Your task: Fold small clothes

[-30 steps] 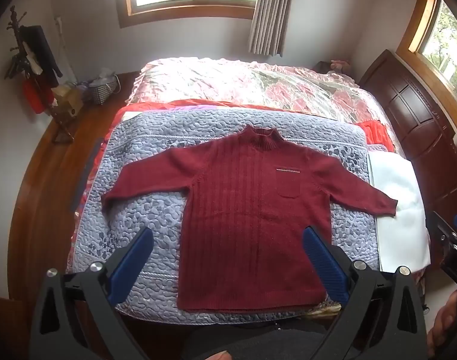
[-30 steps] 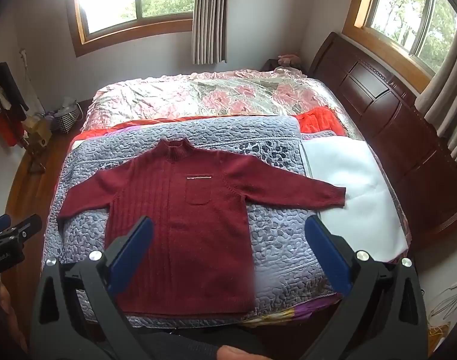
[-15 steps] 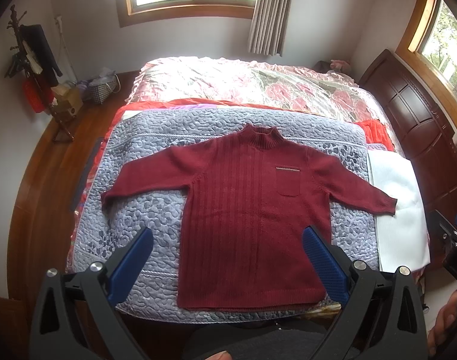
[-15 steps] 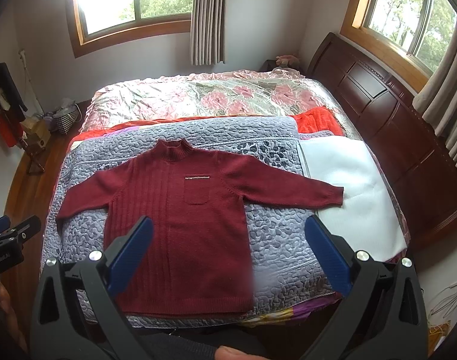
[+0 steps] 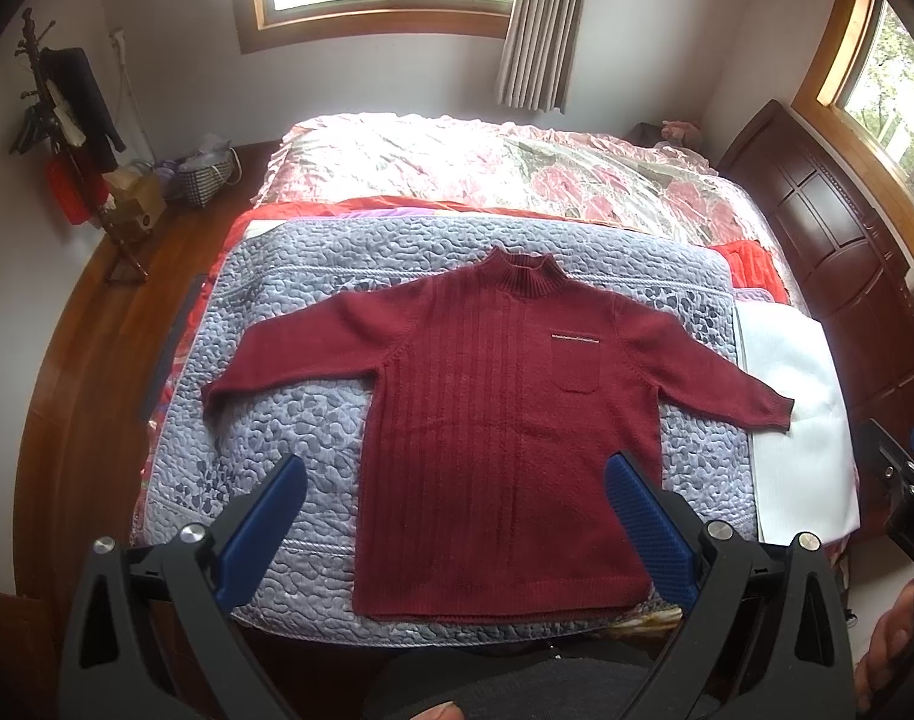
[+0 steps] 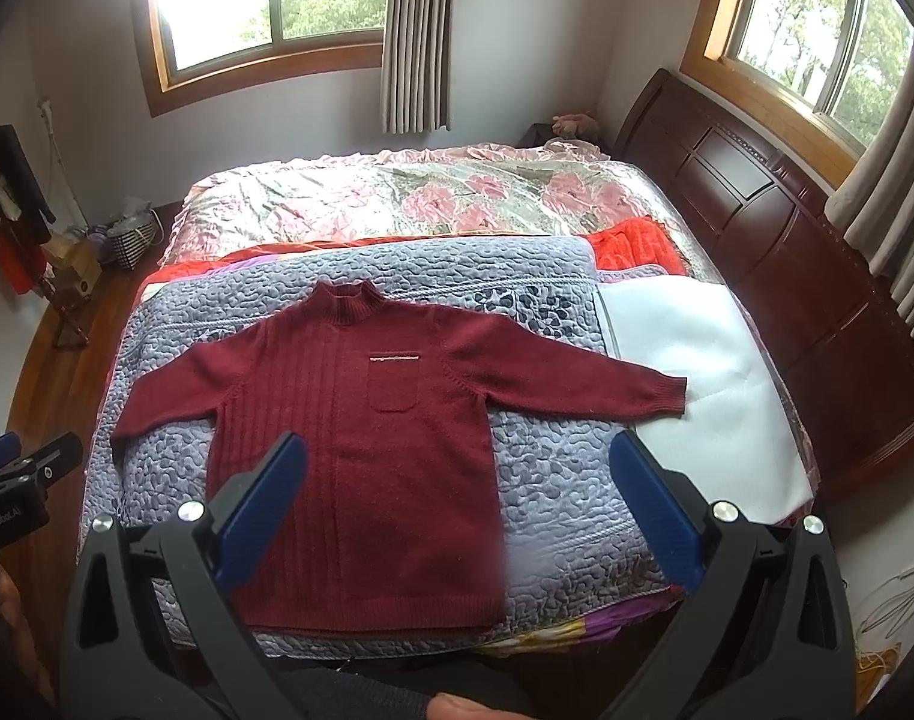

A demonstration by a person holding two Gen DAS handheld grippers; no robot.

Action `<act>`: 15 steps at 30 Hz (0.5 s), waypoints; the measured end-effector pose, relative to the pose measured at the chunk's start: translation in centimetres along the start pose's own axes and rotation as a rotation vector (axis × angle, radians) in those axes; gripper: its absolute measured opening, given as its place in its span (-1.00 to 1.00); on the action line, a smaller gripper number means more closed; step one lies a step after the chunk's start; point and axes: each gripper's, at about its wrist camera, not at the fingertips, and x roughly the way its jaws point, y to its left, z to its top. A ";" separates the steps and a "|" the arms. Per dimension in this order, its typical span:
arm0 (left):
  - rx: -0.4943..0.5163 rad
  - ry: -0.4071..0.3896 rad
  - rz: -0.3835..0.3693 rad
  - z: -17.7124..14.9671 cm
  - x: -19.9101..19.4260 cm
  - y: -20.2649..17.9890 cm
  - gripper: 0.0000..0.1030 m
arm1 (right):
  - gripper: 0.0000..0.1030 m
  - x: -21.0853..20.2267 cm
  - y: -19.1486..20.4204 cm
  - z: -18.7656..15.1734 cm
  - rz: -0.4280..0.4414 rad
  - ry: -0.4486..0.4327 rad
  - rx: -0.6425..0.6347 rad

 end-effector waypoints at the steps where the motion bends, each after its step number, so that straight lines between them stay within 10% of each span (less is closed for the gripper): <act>1: 0.000 0.001 -0.002 0.0 0.0 0.0 0.93 | 0.94 0.0 0.0 0.0 0.000 0.000 0.001; 15: -0.003 0.000 -0.001 0.1 0.1 -0.1 0.93 | 0.94 0.2 0.1 0.1 0.000 -0.001 -0.004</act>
